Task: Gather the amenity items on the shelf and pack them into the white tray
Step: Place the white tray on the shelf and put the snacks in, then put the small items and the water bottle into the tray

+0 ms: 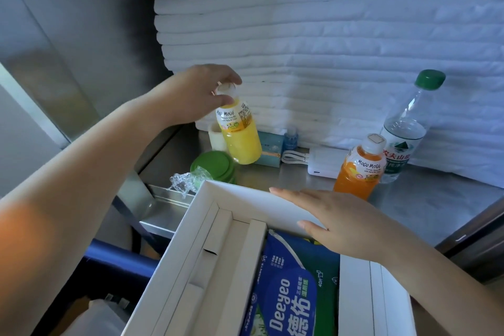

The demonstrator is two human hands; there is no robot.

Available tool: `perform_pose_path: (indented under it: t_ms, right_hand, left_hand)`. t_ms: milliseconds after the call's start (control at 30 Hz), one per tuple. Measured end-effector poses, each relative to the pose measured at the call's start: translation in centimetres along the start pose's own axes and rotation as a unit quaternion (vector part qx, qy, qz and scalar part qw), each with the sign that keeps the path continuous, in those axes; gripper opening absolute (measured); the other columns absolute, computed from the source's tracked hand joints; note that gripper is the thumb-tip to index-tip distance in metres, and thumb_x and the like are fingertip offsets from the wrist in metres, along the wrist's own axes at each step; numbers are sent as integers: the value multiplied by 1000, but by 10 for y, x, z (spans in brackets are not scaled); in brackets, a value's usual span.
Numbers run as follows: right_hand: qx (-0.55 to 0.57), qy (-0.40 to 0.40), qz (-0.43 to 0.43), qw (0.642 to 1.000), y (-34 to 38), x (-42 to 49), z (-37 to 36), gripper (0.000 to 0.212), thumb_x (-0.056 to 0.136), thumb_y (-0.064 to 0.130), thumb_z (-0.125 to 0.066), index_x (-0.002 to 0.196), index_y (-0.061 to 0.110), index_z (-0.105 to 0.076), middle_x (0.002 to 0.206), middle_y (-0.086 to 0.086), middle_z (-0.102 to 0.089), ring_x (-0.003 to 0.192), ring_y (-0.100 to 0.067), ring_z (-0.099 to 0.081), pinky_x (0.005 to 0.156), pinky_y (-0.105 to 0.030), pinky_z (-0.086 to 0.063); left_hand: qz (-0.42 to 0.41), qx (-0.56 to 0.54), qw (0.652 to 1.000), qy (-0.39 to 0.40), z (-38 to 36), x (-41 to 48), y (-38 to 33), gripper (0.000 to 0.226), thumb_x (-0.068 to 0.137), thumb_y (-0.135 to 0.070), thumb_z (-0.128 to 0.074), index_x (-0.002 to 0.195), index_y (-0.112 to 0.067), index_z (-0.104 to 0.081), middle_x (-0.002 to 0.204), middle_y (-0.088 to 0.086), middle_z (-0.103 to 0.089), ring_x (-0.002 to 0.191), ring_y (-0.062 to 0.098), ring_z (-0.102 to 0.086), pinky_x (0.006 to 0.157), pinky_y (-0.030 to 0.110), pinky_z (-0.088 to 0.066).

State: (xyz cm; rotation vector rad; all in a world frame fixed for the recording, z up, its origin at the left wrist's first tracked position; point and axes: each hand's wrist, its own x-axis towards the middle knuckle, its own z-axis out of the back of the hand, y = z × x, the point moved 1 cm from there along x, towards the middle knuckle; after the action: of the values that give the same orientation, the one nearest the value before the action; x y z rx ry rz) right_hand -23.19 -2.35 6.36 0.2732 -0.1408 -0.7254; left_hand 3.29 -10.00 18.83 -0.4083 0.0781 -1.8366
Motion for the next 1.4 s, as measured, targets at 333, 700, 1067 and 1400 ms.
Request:
perform_pose_path:
  t_ms: [333,700,1067,1400]
  right_hand:
    - [10,14,-13,1000,2,0,2,68,96,42,-41,131,69,11,140,29,-37,119,3,-44,95,-25,-42]
    - [-4,31,-20,999,4,0,4,67,95,47,-39,129,70,13,134,31,-39,111,7,-45,92,-24,-44]
    - [-10,42,-32,999,6,-1,4,67,95,47,-39,126,72,16,132,34,-36,107,8,-45,91,-21,-43]
    - [50,16,-46,998,13,16,20,48,82,67,-25,129,68,-16,128,36,-38,113,14,-41,91,-13,-39]
  left_hand:
    - [57,76,994,-58,41,-22,44,30,89,-20,-58,119,-27,-55,115,-8,-55,87,10,-47,75,24,-32]
    - [152,112,982,-10,-1,-34,95,35,93,-8,-49,128,-14,-51,127,10,-51,111,28,-50,84,32,-39]
    - [164,120,979,5,-25,-35,116,37,93,-5,-47,129,-13,-50,125,11,-50,111,28,-49,84,31,-39]
    - [44,124,991,1,-51,-21,73,51,92,-35,-50,141,-24,-35,141,-1,-42,126,20,-41,97,37,-38]
